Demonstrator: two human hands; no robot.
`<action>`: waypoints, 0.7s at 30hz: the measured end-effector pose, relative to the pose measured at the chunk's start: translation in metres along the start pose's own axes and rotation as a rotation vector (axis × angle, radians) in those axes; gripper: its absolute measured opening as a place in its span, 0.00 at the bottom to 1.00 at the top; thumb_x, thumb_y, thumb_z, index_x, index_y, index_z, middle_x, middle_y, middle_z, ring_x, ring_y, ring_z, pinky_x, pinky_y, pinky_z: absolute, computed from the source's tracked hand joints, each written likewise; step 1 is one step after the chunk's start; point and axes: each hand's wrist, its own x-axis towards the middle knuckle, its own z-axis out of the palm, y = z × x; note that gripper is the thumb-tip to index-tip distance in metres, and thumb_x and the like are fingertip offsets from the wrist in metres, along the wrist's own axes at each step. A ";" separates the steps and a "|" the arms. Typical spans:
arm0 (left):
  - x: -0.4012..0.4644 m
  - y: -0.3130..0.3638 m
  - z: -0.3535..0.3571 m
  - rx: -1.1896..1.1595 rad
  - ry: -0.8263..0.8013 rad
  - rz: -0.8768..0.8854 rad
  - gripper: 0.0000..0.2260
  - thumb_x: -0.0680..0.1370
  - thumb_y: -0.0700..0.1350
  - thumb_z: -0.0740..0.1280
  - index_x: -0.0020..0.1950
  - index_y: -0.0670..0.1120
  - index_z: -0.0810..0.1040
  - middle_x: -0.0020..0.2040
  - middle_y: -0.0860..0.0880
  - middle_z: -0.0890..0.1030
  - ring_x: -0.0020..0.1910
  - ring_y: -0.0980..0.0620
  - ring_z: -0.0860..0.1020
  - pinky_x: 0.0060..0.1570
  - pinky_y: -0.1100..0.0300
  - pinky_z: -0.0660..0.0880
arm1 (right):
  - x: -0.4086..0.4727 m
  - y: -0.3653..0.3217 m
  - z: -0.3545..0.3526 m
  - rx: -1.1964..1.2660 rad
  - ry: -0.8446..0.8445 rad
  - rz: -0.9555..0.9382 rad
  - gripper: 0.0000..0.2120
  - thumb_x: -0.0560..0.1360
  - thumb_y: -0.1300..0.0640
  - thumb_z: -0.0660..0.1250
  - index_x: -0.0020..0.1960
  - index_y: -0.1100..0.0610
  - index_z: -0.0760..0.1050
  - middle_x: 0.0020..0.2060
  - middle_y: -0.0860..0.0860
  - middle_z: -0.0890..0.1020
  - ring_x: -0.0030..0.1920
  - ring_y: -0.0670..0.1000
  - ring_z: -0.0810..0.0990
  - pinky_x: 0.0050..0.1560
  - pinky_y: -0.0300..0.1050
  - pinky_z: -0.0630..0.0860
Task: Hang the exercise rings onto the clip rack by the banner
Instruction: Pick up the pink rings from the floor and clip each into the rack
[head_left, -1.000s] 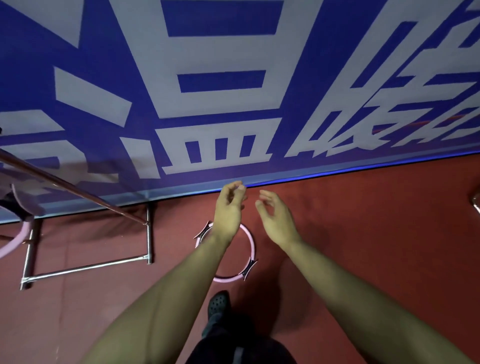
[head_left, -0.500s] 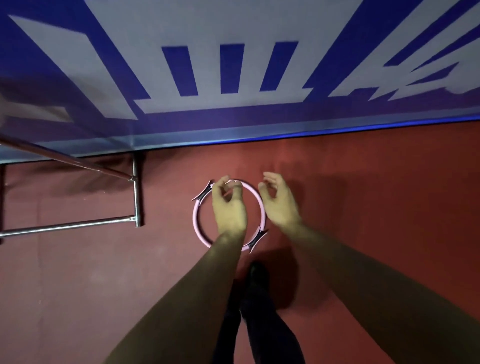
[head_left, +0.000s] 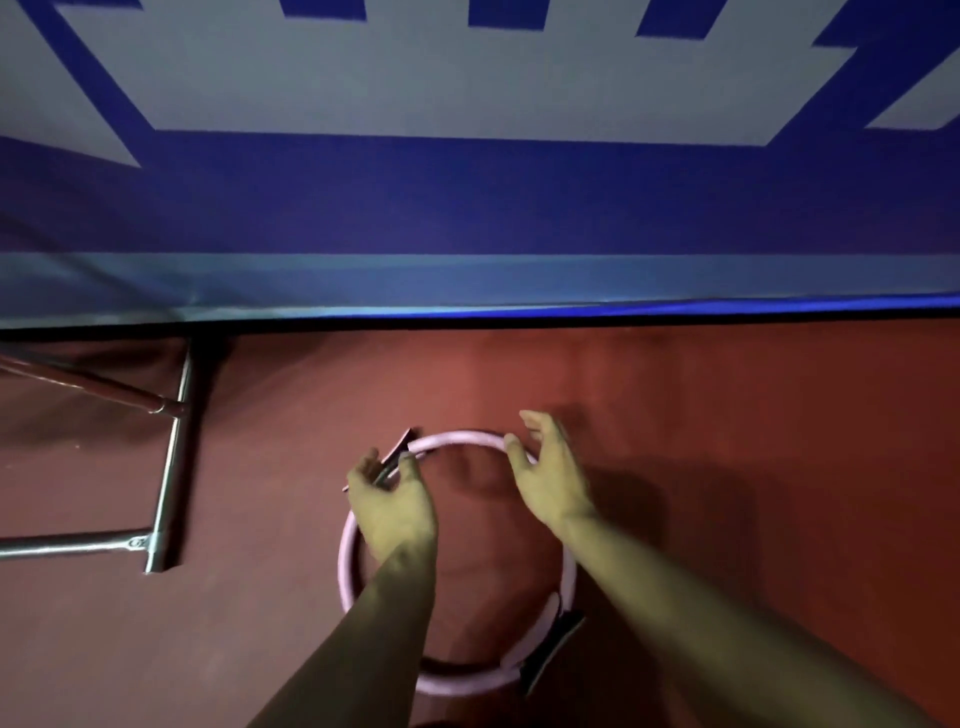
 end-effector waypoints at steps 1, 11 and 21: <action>0.018 -0.015 0.000 0.030 0.001 -0.007 0.19 0.77 0.46 0.71 0.66 0.47 0.73 0.61 0.46 0.78 0.62 0.45 0.77 0.69 0.46 0.71 | 0.011 0.010 0.007 -0.014 -0.034 0.003 0.22 0.79 0.52 0.67 0.71 0.54 0.71 0.66 0.53 0.76 0.67 0.54 0.75 0.69 0.51 0.71; 0.112 -0.090 0.000 0.637 -0.075 -0.010 0.29 0.71 0.49 0.76 0.70 0.44 0.71 0.64 0.38 0.67 0.62 0.32 0.72 0.66 0.44 0.69 | 0.098 0.080 0.068 -0.389 -0.223 -0.086 0.25 0.76 0.47 0.70 0.70 0.52 0.72 0.66 0.51 0.76 0.68 0.54 0.73 0.68 0.46 0.69; 0.129 -0.086 -0.003 1.109 -0.212 0.223 0.30 0.68 0.68 0.70 0.64 0.54 0.71 0.59 0.49 0.75 0.63 0.44 0.73 0.64 0.48 0.69 | 0.098 0.097 0.066 -0.613 -0.256 -0.251 0.12 0.81 0.49 0.62 0.64 0.48 0.74 0.58 0.48 0.81 0.59 0.53 0.80 0.58 0.49 0.73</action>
